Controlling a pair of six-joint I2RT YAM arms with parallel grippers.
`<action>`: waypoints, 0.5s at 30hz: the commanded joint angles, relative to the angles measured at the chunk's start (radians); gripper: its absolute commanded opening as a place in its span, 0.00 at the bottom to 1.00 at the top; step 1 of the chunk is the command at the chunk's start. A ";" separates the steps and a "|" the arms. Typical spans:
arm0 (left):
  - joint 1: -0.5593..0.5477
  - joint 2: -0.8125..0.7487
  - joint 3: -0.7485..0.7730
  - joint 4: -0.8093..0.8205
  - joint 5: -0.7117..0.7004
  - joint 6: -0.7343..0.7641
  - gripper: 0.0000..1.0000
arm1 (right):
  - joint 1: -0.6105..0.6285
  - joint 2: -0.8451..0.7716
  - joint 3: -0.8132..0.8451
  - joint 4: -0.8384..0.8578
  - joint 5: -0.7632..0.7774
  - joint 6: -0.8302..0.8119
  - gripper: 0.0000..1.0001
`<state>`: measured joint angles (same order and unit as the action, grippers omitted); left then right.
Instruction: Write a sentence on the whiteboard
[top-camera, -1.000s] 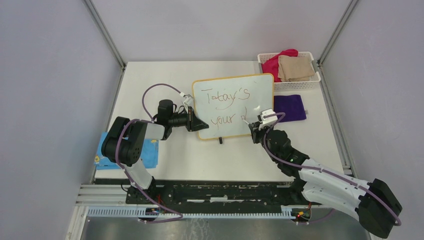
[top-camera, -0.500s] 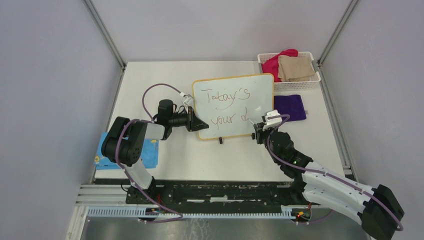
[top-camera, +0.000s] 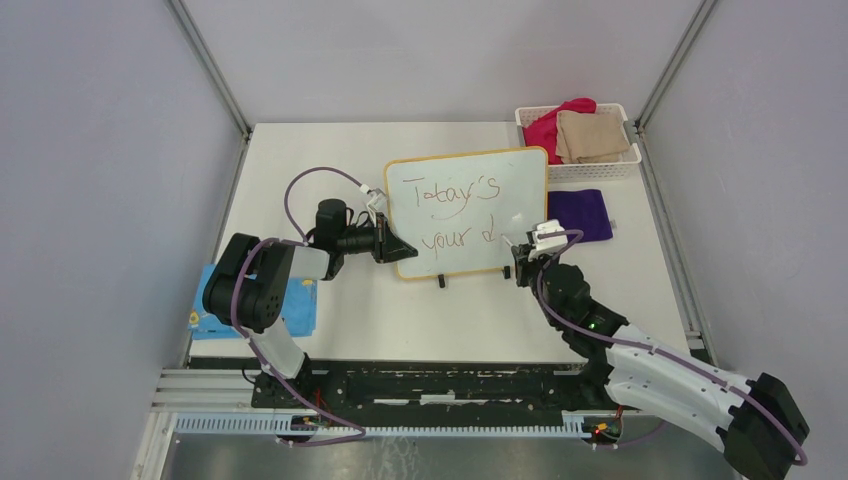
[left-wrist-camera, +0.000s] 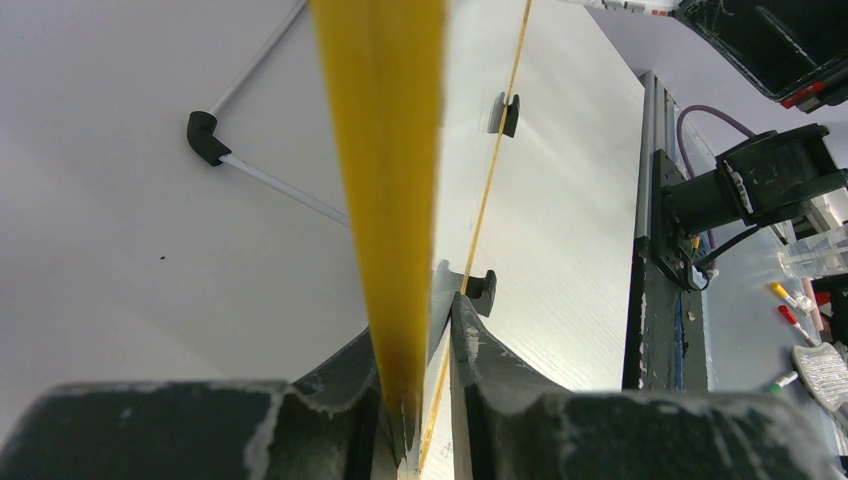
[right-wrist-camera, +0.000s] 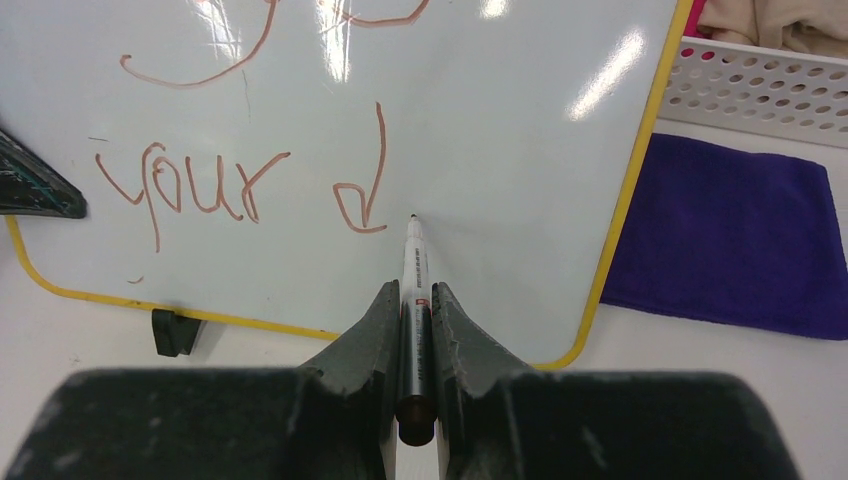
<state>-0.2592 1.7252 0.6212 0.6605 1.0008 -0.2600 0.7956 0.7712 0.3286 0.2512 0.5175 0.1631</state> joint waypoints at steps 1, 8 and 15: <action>-0.020 0.047 -0.020 -0.162 -0.096 0.053 0.02 | -0.008 0.015 0.048 0.016 0.043 0.005 0.00; -0.020 0.048 -0.018 -0.162 -0.096 0.054 0.02 | -0.016 0.038 0.057 0.039 0.055 0.000 0.00; -0.020 0.046 -0.017 -0.162 -0.096 0.054 0.02 | -0.019 0.061 0.072 0.064 0.030 -0.011 0.00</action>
<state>-0.2596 1.7252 0.6216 0.6601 1.0008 -0.2600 0.7849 0.8204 0.3538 0.2539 0.5426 0.1612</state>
